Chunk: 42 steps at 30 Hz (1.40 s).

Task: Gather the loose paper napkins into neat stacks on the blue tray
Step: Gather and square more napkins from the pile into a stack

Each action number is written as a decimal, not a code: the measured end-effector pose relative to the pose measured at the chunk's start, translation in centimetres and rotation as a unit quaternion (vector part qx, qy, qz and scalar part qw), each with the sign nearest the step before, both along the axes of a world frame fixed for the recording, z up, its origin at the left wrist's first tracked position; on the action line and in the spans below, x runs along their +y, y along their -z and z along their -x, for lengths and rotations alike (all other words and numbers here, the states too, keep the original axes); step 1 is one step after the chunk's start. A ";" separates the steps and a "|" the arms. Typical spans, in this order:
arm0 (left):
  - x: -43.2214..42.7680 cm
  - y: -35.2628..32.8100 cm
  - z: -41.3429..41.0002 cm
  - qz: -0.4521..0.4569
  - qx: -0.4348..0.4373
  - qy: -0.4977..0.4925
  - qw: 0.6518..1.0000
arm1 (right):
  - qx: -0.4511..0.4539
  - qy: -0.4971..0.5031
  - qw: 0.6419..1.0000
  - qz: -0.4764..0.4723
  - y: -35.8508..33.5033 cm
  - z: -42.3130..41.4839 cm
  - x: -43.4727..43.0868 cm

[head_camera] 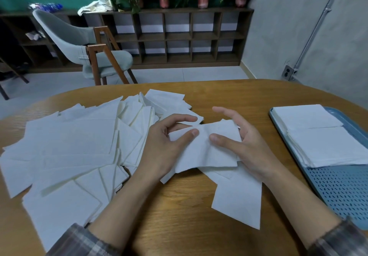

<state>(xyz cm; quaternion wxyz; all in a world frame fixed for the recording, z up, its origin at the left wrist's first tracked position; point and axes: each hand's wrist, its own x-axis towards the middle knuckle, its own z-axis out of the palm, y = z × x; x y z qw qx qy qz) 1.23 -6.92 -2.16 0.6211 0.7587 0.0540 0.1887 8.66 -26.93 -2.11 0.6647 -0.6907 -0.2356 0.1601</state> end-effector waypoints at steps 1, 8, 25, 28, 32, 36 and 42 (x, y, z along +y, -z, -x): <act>0.0 0.1 -0.1 -0.001 0.001 -0.003 1.000 | -0.005 -0.001 1.000 0.002 0.0 0.0 0.0; 0.5 0.5 -0.2 -0.085 -0.008 -0.005 0.996 | -0.028 0.003 1.000 -0.004 0.3 -0.2 0.0; -0.8 1.4 -0.3 -0.144 -0.054 -0.033 0.988 | -0.127 0.038 0.989 0.072 0.4 -0.3 0.0; -0.4 0.9 -0.3 -0.110 -0.012 -0.008 0.994 | -0.119 0.035 0.991 0.045 -0.3 -0.3 -0.4; 0.2 1.0 -0.6 -0.047 -0.003 -0.005 0.999 | -0.130 0.042 0.989 0.059 -0.3 -0.8 -0.6; -0.1 1.5 -0.7 -0.051 -0.016 -0.040 0.998 | -0.076 -0.034 0.996 0.029 -0.6 -1.0 -1.4; -1.0 2.5 -0.7 -0.234 -0.106 -0.051 0.965 | -0.110 0.088 0.985 0.102 0.8 -2.2 -1.6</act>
